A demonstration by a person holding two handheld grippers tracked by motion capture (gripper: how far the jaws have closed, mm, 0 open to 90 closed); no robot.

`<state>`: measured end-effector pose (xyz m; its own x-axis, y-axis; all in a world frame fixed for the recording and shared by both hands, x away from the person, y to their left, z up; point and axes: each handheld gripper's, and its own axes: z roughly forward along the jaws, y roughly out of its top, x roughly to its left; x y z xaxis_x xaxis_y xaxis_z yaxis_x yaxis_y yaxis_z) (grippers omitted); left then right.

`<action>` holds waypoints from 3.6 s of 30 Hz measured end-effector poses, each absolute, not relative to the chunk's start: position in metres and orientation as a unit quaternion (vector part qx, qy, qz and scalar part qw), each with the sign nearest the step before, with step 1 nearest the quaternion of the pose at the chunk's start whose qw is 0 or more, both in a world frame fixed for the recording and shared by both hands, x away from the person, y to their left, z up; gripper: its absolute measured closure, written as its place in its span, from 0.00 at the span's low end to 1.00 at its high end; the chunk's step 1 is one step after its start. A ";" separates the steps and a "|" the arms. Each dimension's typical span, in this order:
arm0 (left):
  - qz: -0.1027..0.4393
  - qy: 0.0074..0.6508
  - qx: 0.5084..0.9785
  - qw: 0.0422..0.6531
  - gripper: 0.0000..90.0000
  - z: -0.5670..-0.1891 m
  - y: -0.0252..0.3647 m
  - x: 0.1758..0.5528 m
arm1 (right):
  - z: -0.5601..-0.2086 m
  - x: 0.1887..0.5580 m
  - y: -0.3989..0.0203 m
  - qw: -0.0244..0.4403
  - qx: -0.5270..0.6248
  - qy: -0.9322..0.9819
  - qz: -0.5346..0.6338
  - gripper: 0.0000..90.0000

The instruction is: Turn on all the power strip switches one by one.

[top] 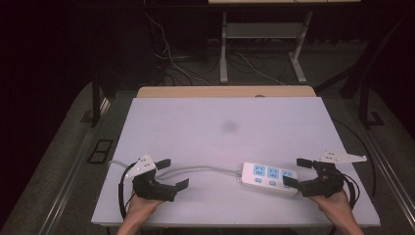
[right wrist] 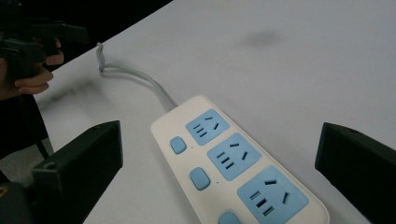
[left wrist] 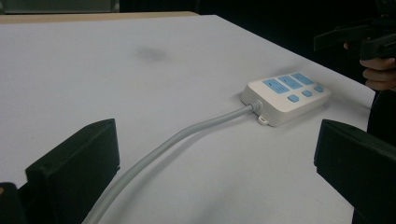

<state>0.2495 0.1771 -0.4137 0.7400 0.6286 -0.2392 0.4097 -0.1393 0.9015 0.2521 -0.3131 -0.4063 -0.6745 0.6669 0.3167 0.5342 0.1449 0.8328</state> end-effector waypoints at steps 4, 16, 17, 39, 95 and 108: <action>0.098 0.346 0.749 0.557 0.00 -0.414 0.178 0.250 | -0.406 0.252 -0.314 0.063 0.399 0.754 0.518 0.01; 0.099 0.348 0.748 0.557 0.00 -0.414 0.178 0.250 | -0.408 0.253 -0.318 0.060 0.402 0.757 0.512 0.01; 0.099 0.348 0.747 0.558 0.00 -0.415 0.178 0.250 | -0.408 0.252 -0.318 0.060 0.403 0.757 0.511 0.01; 0.098 0.350 0.748 0.556 0.00 -0.417 0.176 0.247 | -0.404 0.257 -0.321 0.054 0.406 0.771 0.489 0.01; 0.102 0.333 0.761 0.547 0.00 -0.419 0.170 0.246 | -0.385 0.280 -0.305 -0.004 0.324 0.888 0.326 0.85; 0.122 0.321 0.767 0.542 0.00 -0.418 0.166 0.244 | -0.392 0.280 -0.299 -0.018 0.333 0.893 0.301 1.00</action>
